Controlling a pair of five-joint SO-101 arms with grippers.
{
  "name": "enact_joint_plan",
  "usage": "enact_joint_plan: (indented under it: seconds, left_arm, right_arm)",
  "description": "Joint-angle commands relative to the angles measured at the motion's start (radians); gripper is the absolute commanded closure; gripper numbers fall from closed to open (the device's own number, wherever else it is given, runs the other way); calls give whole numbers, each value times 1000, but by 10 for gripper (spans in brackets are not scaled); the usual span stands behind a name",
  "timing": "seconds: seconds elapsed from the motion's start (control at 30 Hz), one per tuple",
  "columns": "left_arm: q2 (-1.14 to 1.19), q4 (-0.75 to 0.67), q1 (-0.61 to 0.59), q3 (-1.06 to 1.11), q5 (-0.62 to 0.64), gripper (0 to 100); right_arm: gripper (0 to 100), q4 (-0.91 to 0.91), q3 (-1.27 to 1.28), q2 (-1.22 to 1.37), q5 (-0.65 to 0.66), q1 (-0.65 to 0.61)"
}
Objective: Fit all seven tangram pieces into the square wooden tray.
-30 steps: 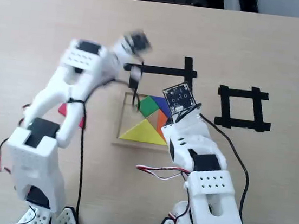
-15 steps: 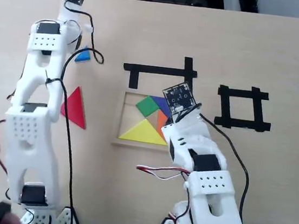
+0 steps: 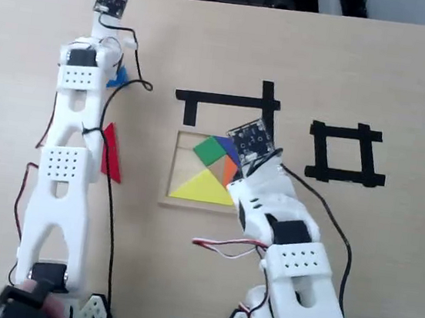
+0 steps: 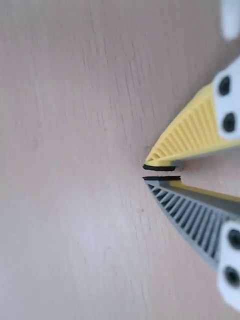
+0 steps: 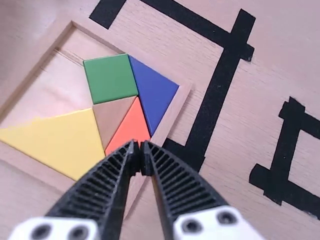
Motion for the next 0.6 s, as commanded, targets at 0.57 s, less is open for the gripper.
enact_joint_plan:
  seconds: [0.57]
  left_arm:
    - [-40, 391, 51, -120, -84, 939]
  right_arm:
    - [986, -28, -5, -18, 8, -15]
